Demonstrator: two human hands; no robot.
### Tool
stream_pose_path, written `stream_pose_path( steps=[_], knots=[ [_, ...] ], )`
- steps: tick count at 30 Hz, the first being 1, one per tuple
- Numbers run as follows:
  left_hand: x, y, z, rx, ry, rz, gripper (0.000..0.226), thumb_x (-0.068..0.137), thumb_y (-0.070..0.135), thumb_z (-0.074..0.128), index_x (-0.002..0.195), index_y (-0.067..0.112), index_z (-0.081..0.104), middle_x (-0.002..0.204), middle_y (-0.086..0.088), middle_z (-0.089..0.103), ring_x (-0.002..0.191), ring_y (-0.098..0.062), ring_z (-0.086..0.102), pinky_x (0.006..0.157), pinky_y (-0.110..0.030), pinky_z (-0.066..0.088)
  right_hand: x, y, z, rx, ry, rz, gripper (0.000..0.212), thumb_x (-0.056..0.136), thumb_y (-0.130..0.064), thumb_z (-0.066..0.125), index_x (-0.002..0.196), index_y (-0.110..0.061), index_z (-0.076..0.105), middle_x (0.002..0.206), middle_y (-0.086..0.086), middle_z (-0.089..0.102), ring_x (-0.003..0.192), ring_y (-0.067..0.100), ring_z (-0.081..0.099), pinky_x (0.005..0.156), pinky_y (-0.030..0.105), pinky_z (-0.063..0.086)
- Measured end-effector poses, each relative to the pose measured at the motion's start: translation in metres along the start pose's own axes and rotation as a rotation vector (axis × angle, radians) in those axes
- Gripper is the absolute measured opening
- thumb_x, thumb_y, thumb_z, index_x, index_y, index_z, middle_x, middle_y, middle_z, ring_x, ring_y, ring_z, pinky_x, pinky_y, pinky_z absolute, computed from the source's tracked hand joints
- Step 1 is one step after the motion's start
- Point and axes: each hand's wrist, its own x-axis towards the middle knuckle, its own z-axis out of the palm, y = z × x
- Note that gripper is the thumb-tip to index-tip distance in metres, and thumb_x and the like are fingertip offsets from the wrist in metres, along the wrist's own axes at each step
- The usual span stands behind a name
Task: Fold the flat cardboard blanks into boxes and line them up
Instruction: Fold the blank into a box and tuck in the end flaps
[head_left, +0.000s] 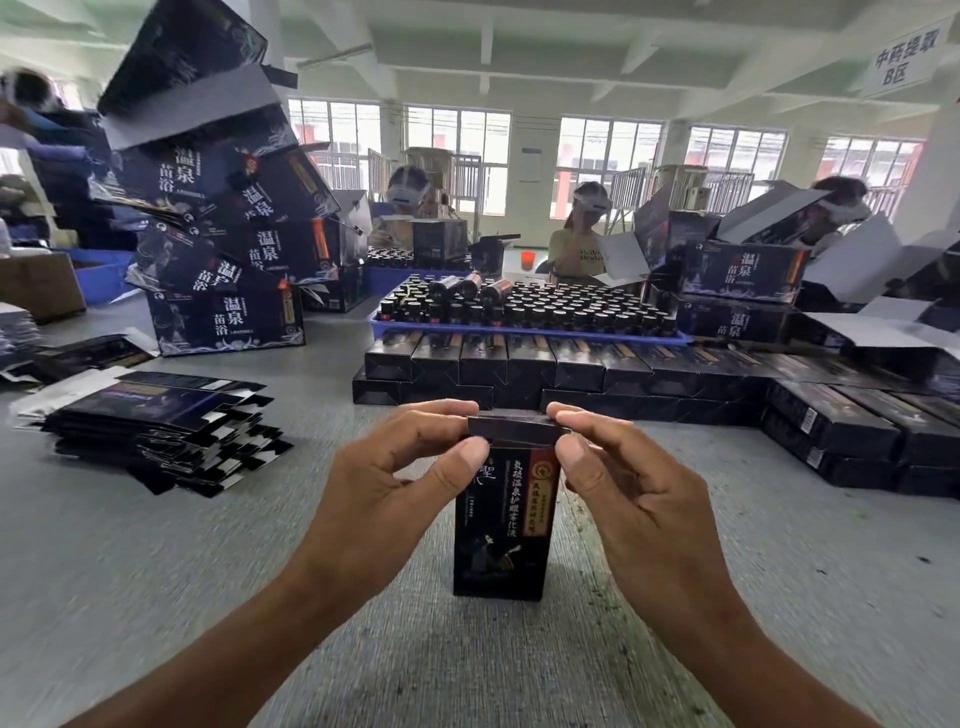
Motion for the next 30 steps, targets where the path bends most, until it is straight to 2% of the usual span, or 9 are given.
stream_pose_path(
  steps=[3,8,11,15,19,23,27,30],
  knots=[
    [-0.0005,0.0019,0.0017,-0.027,0.035,-0.032,0.023,0.086,0.05,0.066,0.099,0.033,0.076,0.121,0.007,0.07,0.111,-0.02,0.069,0.08,-0.042,0.062,-0.0002,0.0003,0.0011,0.01,0.023,-0.002,0.025,0.091,-0.035,0.064,0.115,-0.038,0.072,0.117,-0.02,0.072,0.109,0.001,0.068,0.087,0.012,0.052],
    [-0.0016,0.0013,0.0033,-0.04,0.061,-0.076,0.03,0.084,0.044,0.067,0.105,0.025,0.076,0.111,0.004,0.075,0.105,-0.019,0.072,0.079,-0.043,0.062,-0.0004,-0.0017,0.002,0.039,0.034,0.008,0.024,0.089,-0.032,0.065,0.11,-0.037,0.074,0.118,-0.022,0.071,0.109,0.0,0.067,0.086,0.011,0.052],
    [-0.002,0.0021,0.005,-0.046,0.078,-0.075,0.029,0.083,0.043,0.068,0.104,0.025,0.076,0.108,0.004,0.076,0.102,-0.017,0.073,0.078,-0.04,0.063,0.0005,-0.0024,0.0017,0.073,0.044,0.02,0.022,0.092,-0.021,0.065,0.108,-0.032,0.076,0.116,-0.02,0.072,0.107,0.0,0.068,0.083,0.009,0.052],
    [-0.0012,0.003,0.0059,-0.052,0.089,-0.06,0.018,0.08,0.045,0.069,0.093,0.032,0.07,0.109,0.007,0.075,0.1,-0.017,0.073,0.074,-0.038,0.063,0.002,-0.005,0.0027,0.067,0.059,0.027,0.024,0.095,-0.011,0.064,0.108,-0.028,0.076,0.103,-0.021,0.076,0.097,-0.004,0.07,0.077,0.006,0.051],
    [-0.0011,0.0026,0.0064,-0.059,0.086,-0.041,0.018,0.083,0.042,0.068,0.101,0.037,0.066,0.112,0.008,0.074,0.102,-0.015,0.072,0.074,-0.037,0.063,0.0019,-0.0062,0.0034,0.028,0.074,0.023,0.022,0.097,-0.015,0.064,0.11,-0.029,0.075,0.093,-0.019,0.077,0.087,-0.002,0.072,0.072,0.006,0.05],
    [-0.0017,0.0017,0.0065,-0.009,0.073,-0.036,0.03,0.088,0.04,0.064,0.118,0.044,0.066,0.119,0.012,0.07,0.109,-0.013,0.069,0.078,-0.037,0.062,0.002,-0.0064,0.0032,0.013,0.072,0.017,0.022,0.096,-0.017,0.065,0.111,-0.03,0.075,0.095,-0.02,0.076,0.09,-0.002,0.071,0.074,0.006,0.05],
    [-0.0033,0.0018,0.0069,0.123,0.076,0.038,0.029,0.092,0.039,0.059,0.118,0.034,0.072,0.118,0.017,0.069,0.113,-0.012,0.066,0.087,-0.041,0.059,0.0039,-0.005,0.001,0.007,0.057,0.008,0.022,0.094,-0.018,0.066,0.108,-0.032,0.076,0.106,-0.02,0.075,0.096,-0.003,0.07,0.078,0.006,0.05],
    [-0.0026,0.0019,0.0062,0.143,0.076,0.071,0.027,0.093,0.033,0.06,0.116,0.028,0.073,0.117,0.016,0.068,0.115,-0.013,0.064,0.087,-0.044,0.059,0.0042,-0.0043,-0.0019,-0.05,0.029,-0.001,0.022,0.09,-0.032,0.064,0.109,-0.034,0.074,0.114,-0.025,0.072,0.104,-0.002,0.068,0.083,0.009,0.051]
  ],
)
